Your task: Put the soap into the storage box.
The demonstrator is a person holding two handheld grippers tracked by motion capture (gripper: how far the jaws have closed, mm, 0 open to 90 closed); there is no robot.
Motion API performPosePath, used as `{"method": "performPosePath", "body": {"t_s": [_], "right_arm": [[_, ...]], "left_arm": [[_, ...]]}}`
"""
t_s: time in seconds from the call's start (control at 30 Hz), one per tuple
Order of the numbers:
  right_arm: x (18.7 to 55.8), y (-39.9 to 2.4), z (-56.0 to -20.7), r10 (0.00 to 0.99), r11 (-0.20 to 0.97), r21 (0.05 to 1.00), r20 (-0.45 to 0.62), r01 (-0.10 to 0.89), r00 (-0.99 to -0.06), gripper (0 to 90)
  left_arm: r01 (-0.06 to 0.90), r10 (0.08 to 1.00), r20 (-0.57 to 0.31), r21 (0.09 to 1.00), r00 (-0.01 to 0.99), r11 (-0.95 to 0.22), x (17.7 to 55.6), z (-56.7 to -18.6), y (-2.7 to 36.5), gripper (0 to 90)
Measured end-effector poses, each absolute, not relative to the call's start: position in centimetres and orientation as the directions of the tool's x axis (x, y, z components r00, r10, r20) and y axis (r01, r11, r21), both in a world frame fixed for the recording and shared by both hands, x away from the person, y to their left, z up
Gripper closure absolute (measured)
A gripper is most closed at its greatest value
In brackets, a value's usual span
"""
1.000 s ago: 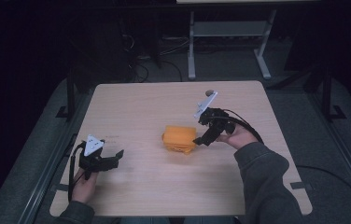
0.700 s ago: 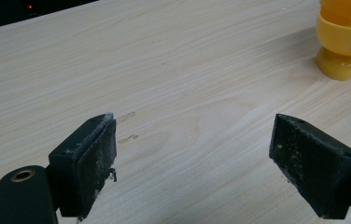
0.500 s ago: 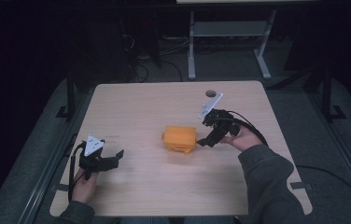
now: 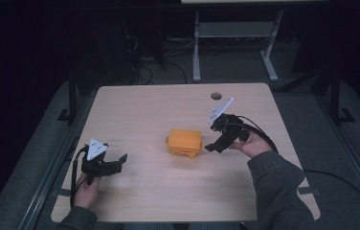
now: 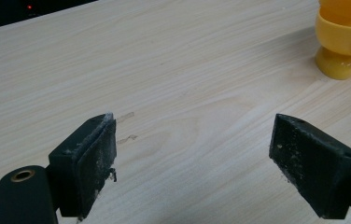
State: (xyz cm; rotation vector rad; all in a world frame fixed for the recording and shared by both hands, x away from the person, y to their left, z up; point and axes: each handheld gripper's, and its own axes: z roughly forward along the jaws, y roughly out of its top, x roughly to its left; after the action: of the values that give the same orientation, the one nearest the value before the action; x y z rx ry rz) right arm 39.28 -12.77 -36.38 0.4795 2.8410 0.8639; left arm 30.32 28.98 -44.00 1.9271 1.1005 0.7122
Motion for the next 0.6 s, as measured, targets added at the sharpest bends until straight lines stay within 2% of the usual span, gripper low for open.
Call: {"method": "performPosePath", "body": {"t_s": [0.6], "right_arm": [[38.4, -14.3, -36.7, 0.361, 0.768, 0.575, -0.027, 0.281, -0.932, 17.5]], "left_arm": [[0.439, 0.880, 0.085, 0.842, 0.467, -0.314, 30.3, -44.0, 28.9, 14.1]]}}
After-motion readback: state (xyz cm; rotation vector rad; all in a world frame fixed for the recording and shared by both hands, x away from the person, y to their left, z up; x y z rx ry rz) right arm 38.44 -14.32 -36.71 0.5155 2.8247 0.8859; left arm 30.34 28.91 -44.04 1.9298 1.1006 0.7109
